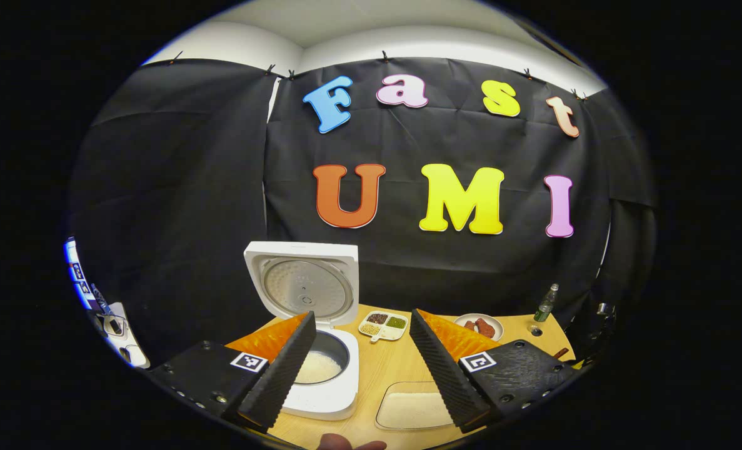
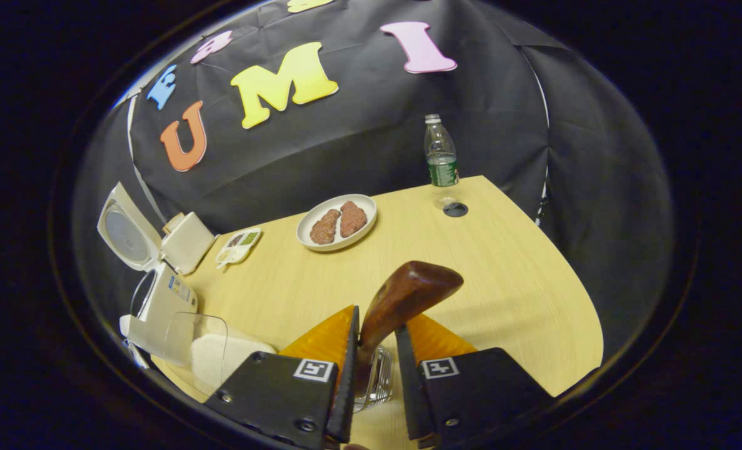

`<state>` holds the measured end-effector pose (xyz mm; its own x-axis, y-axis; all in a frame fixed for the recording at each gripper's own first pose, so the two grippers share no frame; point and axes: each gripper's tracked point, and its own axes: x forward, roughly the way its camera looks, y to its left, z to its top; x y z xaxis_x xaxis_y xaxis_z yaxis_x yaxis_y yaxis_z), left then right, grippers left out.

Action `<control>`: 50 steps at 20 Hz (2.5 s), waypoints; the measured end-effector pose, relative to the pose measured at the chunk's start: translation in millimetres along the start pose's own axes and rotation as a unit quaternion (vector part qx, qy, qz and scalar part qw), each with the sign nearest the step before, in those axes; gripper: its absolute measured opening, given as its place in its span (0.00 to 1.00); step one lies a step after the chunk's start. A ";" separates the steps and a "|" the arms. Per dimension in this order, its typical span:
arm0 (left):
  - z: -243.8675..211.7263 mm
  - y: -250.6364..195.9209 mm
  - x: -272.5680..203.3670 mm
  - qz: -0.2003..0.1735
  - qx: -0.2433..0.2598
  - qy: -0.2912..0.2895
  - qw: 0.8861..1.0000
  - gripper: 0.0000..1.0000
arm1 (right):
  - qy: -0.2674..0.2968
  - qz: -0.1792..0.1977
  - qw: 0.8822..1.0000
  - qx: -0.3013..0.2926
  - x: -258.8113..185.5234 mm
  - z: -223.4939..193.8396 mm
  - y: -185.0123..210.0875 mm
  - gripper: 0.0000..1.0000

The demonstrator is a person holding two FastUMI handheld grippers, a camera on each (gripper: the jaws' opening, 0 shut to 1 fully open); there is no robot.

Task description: Close the left gripper, press the button to open the rice cooker; take a wooden spoon from the chopstick holder with the right hand, scoop a spoonful of rice and pour it into the rice cooker, then put the wooden spoon back into the chopstick holder.

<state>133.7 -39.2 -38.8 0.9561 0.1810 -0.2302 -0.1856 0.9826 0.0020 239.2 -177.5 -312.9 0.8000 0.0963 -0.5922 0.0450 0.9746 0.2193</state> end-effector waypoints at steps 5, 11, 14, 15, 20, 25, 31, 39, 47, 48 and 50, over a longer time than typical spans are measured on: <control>-8.1 7.0 -4.4 -0.014 -0.012 0.000 1.000 0.96 | -0.005 0.003 1.000 0.007 -14.0 1.2 14.3 0.27; -10.2 38.7 -11.4 -0.047 -0.026 -0.014 0.998 0.96 | -0.043 -0.031 0.999 -0.010 -51.5 20.6 38.0 0.19; -15.2 64.2 -16.3 -0.059 -0.022 -0.021 0.998 0.96 | -0.074 -0.060 0.995 -0.026 -80.5 39.6 50.9 0.16; -15.8 74.5 -18.6 -0.059 -0.012 -0.025 0.998 0.96 | -0.083 -0.067 0.994 -0.033 -90.2 44.0 57.6 0.15; -22.7 107.8 -27.8 -0.087 0.016 -0.043 0.995 0.96 | -0.116 -0.090 0.986 -0.077 -133.8 61.6 98.1 0.13; -19.7 138.0 -34.3 -0.101 0.013 -0.061 0.993 0.96 | -0.141 -0.078 0.981 -0.107 -150.1 69.1 165.4 0.13; -18.1 179.1 -54.0 -0.087 0.006 -0.067 0.994 0.96 | -0.133 -0.051 0.975 -0.172 -117.1 34.5 234.8 0.13; -34.2 213.7 -67.4 -0.040 0.009 -0.037 0.998 0.94 | -0.087 -0.047 0.970 -0.223 -56.2 -31.2 243.1 0.13; -47.9 215.5 -72.3 -0.006 -0.006 -0.006 1.000 0.94 | -0.091 -0.066 0.953 -0.282 -14.1 -56.4 239.0 0.13; -48.5 216.8 -71.3 -0.003 -0.008 -0.003 1.000 0.94 | -0.087 -0.059 0.957 -0.272 -10.1 -59.5 241.9 0.13; -48.6 215.3 -72.6 0.003 -0.010 0.000 1.000 0.94 | -0.083 -0.043 0.963 -0.252 -5.5 -61.6 250.3 0.13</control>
<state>13.4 157.2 -69.0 0.9550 0.1863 -0.2307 -0.1953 0.9806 -0.0164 209.2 78.4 -302.5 0.8929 0.0171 -0.4500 -0.1463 0.9561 -0.2539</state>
